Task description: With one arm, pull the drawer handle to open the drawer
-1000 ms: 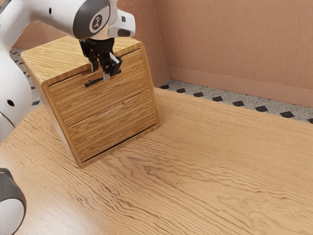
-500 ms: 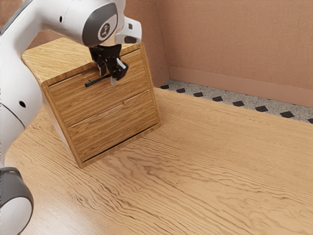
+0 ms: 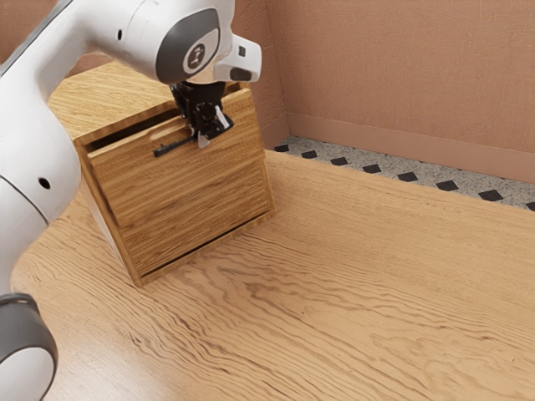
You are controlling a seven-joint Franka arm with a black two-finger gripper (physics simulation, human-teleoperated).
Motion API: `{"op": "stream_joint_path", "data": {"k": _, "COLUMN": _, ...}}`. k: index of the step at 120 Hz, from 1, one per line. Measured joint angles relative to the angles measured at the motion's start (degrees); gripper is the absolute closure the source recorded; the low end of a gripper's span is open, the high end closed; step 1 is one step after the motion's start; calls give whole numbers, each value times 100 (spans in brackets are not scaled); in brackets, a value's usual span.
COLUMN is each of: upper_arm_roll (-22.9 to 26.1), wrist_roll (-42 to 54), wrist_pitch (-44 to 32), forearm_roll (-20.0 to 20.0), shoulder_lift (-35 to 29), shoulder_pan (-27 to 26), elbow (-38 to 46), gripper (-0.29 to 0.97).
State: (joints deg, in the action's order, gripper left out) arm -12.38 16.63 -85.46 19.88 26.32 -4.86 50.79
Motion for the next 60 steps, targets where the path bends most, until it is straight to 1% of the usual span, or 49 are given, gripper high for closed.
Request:
{"op": "stream_joint_path", "data": {"k": 8, "upper_arm_roll": 17, "wrist_roll": 7, "wrist_pitch": 56, "forearm_roll": 8, "shoulder_lift": -65, "shoulder_pan": -51, "elbow": 91, "gripper": 76}}
{"op": "stream_joint_path", "data": {"k": 23, "upper_arm_roll": 57, "wrist_roll": 17, "wrist_pitch": 113, "forearm_roll": 24, "shoulder_lift": -279, "shoulder_pan": -217, "elbow": 424, "gripper": 76}}
{"op": "stream_joint_path", "data": {"k": 26, "upper_arm_roll": 63, "wrist_roll": 19, "wrist_pitch": 117, "forearm_roll": 25, "shoulder_lift": -313, "shoulder_pan": -248, "elbow": 490, "gripper": 78}}
{"op": "stream_joint_path", "data": {"k": 27, "upper_arm_roll": 52, "wrist_roll": 19, "wrist_pitch": 120, "forearm_roll": 26, "shoulder_lift": -326, "shoulder_pan": -248, "elbow": 512, "gripper": 81}}
{"op": "stream_joint_path", "data": {"k": 33, "upper_arm_roll": 54, "wrist_roll": 21, "wrist_pitch": 134, "forearm_roll": 15, "shoulder_lift": -396, "shoulder_pan": -279, "elbow": 578, "gripper": 79}}
{"op": "stream_joint_path", "data": {"k": 60, "upper_arm_roll": 84, "wrist_roll": 22, "wrist_pitch": 154, "forearm_roll": 8, "shoulder_lift": -613, "shoulder_pan": -425, "elbow": 817, "gripper": 79}}
